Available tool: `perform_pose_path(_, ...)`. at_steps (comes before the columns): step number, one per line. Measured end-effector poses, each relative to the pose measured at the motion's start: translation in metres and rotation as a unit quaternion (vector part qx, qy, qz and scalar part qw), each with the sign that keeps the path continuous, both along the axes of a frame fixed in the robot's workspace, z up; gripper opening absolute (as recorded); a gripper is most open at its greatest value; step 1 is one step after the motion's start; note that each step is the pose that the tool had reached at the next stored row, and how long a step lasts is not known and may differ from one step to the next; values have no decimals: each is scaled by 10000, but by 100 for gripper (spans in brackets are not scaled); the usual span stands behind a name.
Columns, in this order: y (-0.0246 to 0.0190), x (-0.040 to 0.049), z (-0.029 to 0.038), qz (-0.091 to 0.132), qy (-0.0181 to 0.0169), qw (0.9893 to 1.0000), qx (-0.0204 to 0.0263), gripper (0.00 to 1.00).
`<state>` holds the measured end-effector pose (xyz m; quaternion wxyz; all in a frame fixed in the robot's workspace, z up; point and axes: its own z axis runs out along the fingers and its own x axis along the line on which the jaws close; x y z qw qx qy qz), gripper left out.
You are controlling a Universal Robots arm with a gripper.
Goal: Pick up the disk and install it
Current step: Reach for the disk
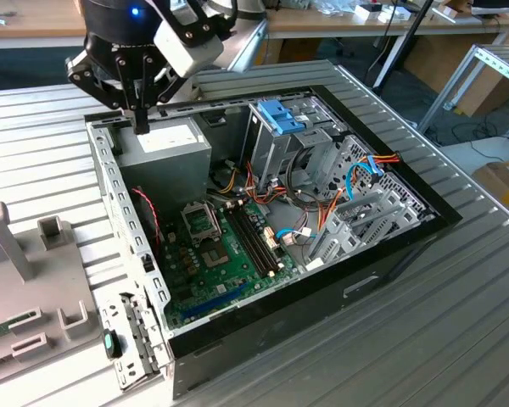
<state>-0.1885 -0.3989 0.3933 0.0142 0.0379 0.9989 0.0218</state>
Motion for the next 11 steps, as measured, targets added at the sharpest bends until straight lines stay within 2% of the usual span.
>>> perform_pose_path(4, 0, -120, 0, 0, 0, 10000, 0, 11)
perform_pose_path(5, 0, -187, 0, 0, -1, 10000, 0, 11)
perform_pose_path(11, 0, -409, -1, 0, -1, 10000, 0, 11)
